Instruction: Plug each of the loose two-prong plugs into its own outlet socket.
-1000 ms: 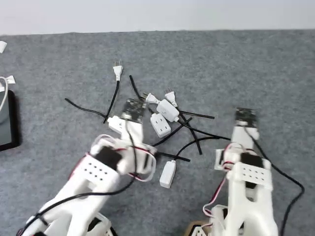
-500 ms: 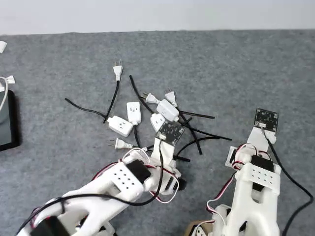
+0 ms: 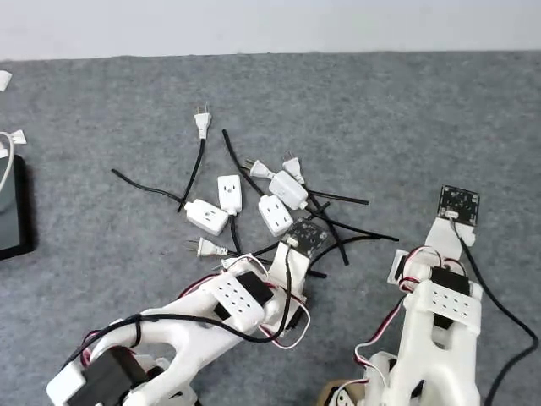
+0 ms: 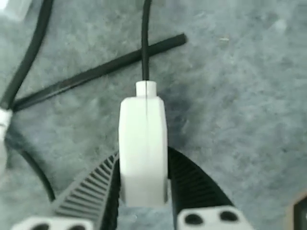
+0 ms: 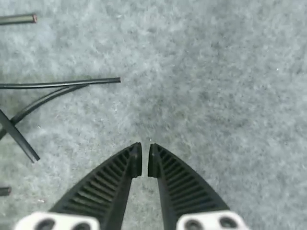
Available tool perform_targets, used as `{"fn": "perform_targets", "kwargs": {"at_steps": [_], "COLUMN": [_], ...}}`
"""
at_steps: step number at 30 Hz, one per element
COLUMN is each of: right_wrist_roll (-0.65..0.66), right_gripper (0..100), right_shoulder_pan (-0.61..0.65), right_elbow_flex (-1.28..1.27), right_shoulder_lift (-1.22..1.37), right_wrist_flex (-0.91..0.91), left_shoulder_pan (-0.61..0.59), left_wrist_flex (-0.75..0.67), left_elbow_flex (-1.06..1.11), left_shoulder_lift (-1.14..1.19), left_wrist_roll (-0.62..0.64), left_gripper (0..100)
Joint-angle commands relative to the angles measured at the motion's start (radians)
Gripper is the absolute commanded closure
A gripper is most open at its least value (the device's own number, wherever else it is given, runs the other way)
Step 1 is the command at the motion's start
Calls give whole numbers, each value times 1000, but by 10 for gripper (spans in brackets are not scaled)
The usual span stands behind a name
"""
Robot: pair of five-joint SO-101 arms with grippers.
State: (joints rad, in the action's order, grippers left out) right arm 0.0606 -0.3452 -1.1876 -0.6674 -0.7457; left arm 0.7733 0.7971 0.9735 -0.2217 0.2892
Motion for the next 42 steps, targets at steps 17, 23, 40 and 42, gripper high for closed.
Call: {"fn": "perform_targets", "kwargs": {"at_steps": [17,23,40,42], "right_wrist_roll": [-5,-5,-2,6], "right_gripper": [955,956,954,954], "right_shoulder_pan": [-7,24,25,25], "right_elbow_flex": [23,21,14,14], "right_shoulder_lift": [5,5,5,5], "right_wrist_flex": [27,27,27,27], "left_shoulder_pan": [-758,-569,-578,-582], "left_wrist_flex": [210,190,126,126], "left_elbow_flex": [363,470,521,519], "left_shoulder_lift": [-1003,-1039,-1046,-1048], "left_wrist_roll": [-327,-321,-152,-152], "left_gripper": [988,987,769,769]}}
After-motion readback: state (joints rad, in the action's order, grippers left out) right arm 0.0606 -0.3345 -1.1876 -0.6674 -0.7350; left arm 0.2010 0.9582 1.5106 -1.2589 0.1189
